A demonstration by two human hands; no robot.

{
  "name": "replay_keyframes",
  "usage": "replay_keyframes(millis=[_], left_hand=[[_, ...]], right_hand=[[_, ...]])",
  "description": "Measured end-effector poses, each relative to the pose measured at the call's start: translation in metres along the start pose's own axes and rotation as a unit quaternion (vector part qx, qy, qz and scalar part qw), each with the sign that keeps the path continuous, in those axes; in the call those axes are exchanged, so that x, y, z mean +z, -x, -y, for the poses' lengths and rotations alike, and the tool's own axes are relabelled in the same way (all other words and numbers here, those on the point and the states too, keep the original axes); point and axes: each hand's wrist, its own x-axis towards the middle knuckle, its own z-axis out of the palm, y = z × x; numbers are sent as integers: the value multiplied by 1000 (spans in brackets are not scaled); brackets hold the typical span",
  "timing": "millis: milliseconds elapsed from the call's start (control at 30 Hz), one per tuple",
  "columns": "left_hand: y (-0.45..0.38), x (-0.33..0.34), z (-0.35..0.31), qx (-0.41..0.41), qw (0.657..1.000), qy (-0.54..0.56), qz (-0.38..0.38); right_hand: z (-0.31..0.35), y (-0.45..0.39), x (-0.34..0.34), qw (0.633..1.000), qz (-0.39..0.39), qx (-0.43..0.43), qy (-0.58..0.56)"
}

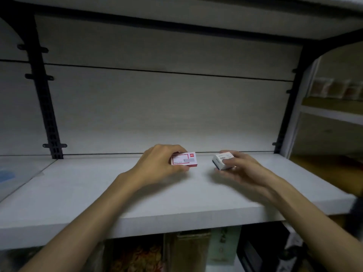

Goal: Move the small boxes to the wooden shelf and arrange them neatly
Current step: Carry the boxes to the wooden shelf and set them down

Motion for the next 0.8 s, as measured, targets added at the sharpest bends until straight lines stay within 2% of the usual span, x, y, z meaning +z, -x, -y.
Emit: replay_keyframes(millis=[200,433,600,800], left_hand=[[-8,40,-98,22,998,57,-11],[-12,105,-230,56,994,97,-13],[-19,155,-320,72,987,145,-8],[-38,215,-406,68,982,176,2]], right_hand=[[1,69,-77,994,11,-86,73],[25,152,-187,990,2,-111,88],[49,211,-262,981,-11,-116,154],[62,254,-346,987,-52,-101,109]])
